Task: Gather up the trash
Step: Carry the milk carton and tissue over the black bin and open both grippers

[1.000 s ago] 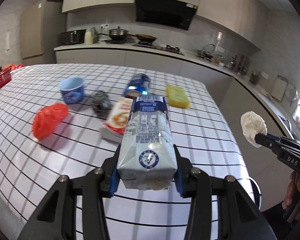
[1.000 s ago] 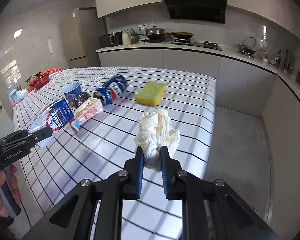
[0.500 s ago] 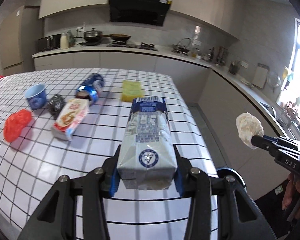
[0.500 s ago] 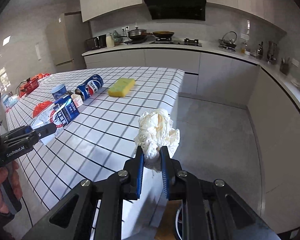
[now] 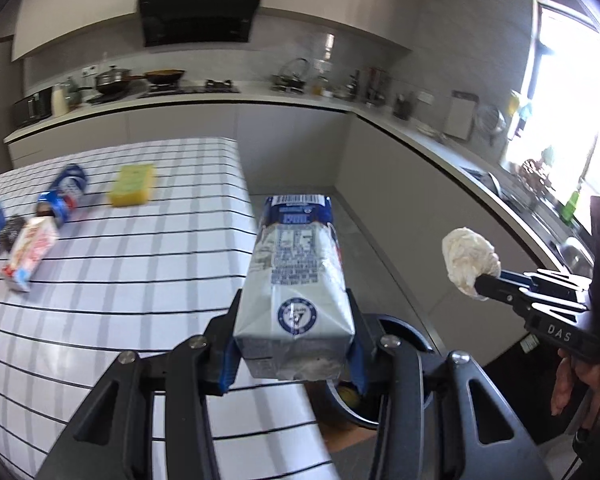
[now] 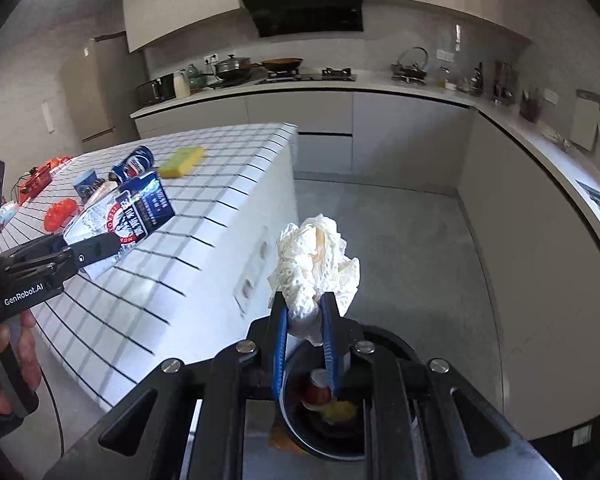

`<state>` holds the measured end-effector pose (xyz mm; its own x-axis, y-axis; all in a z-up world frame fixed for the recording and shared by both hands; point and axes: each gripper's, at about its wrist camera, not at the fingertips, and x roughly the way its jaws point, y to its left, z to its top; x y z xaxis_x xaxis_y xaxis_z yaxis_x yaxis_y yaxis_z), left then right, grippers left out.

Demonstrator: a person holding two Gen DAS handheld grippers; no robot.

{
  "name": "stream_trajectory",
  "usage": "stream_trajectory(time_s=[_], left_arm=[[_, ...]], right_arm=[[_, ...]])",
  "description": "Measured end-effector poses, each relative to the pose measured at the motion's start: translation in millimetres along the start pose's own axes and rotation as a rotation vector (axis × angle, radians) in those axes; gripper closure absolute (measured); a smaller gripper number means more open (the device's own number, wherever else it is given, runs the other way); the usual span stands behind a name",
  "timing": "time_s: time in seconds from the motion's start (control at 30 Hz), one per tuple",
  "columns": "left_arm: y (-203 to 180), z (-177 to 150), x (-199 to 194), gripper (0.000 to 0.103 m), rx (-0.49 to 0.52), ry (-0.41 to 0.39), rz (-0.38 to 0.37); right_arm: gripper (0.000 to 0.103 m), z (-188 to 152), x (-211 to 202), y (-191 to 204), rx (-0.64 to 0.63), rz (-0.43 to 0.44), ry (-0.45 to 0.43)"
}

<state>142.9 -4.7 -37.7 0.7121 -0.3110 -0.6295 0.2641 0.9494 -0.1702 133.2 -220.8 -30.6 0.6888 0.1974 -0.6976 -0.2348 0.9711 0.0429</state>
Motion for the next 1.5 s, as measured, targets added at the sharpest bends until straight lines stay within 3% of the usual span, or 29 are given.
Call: stream_trajectory(time_s=[0.27, 0.63, 0.83, 1.23, 1.27, 1.3, 1.33, 1.37, 1.43, 1.5], left_arm=[[-59, -20, 31, 0.058, 0.044, 0.078, -0.059], [-113, -58, 84, 0.058, 0.074, 0.198, -0.029], [-120, -78, 108, 0.058, 0.071, 0.259, 0.001], [-127, -82, 130, 0.057, 0.029, 0.300, 0.021], [-127, -84, 137, 0.056, 0.038, 0.315, 0.016], [-125, -88, 146, 0.048, 0.043, 0.330, 0.029], [-121, -92, 154, 0.026, 0.053, 0.352, 0.067], [-117, -98, 161, 0.019, 0.054, 0.375, 0.095], [-110, -102, 163, 0.016, 0.032, 0.388, 0.110], [-105, -105, 158, 0.016, 0.007, 0.379, 0.134]], right_arm=[[0.086, -36, -7, -60, 0.020, 0.009, 0.046], [0.086, -77, 27, -117, -0.018, 0.093, 0.156], [0.086, -91, 62, -127, -0.080, 0.138, 0.225], [0.086, -92, 95, -128, -0.123, 0.204, 0.278], [0.083, -94, 100, -129, -0.127, 0.218, 0.291], [0.059, -97, 110, -130, -0.134, 0.227, 0.304], [0.031, -106, 127, -138, -0.136, 0.183, 0.329], [0.001, -112, 141, -146, -0.129, 0.124, 0.373], [0.000, -124, 159, -167, -0.074, 0.103, 0.429], [0.000, -127, 158, -176, -0.065, 0.070, 0.417]])
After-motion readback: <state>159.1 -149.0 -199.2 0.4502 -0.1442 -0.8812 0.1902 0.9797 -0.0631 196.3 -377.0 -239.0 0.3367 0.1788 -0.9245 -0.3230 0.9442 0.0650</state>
